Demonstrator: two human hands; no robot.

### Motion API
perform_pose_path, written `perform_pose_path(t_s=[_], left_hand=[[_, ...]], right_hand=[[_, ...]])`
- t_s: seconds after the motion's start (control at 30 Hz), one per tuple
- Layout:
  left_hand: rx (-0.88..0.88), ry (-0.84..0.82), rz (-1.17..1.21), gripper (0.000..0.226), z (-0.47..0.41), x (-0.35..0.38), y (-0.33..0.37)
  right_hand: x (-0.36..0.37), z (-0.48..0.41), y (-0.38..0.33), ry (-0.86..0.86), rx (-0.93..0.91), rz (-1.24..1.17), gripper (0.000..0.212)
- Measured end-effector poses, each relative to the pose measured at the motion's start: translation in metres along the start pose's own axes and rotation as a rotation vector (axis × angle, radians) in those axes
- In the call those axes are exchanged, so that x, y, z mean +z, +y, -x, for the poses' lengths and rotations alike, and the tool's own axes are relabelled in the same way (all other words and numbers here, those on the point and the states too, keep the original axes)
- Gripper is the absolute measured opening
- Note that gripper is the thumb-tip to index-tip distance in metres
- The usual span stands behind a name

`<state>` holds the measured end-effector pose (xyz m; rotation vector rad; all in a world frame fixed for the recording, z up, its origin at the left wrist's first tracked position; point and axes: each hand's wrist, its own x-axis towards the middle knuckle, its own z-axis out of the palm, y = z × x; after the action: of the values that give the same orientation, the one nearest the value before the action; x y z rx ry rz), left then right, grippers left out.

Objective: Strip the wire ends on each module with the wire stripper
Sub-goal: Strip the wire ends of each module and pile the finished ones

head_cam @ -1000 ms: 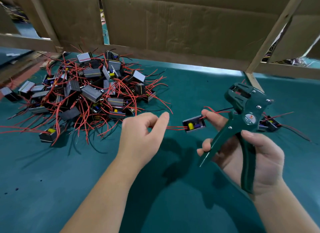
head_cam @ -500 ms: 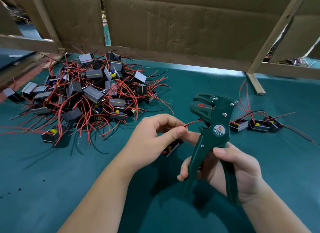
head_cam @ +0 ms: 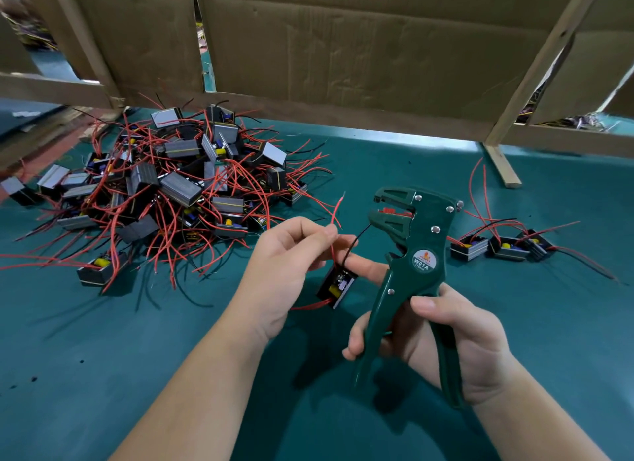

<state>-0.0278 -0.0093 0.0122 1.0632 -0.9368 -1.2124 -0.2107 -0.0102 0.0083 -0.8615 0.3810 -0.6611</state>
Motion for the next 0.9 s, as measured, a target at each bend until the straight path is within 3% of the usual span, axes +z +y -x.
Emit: perform_pose_path(t_s=[0.2, 0.33, 0.4, 0.5, 0.6, 0.9], left_hand=[[-0.062, -0.051, 0.164, 0.017, 0.001, 0.007, -0.001], [0.048, -0.113, 0.055, 0.009, 0.001, 0.006, -0.004], [0.076, -0.122, 0.057, 0.009, 0.002, 0.005, -0.006], [0.102, -0.101, 0.158, 0.010, 0.001, 0.002, -0.003], [0.151, -0.102, 0.117, 0.012, 0.001, -0.002, 0.001], [0.233, -0.042, -0.149, 0.013, 0.003, -0.005, 0.007]], right_hand=[[-0.001, 0.003, -0.006, -0.073, -0.023, -0.011, 0.069], [0.004, 0.000, -0.011, -0.239, -0.069, -0.276, 0.063], [0.003, -0.001, -0.011, -0.152, -0.072, -0.314, 0.063], [-0.002, 0.001, -0.012, 0.118, -0.065, -0.178, 0.069], [-0.005, 0.003, -0.014, 0.209, 0.020, -0.119, 0.070], [0.003, 0.008, -0.011, -0.114, 0.212, 0.004, 0.052]])
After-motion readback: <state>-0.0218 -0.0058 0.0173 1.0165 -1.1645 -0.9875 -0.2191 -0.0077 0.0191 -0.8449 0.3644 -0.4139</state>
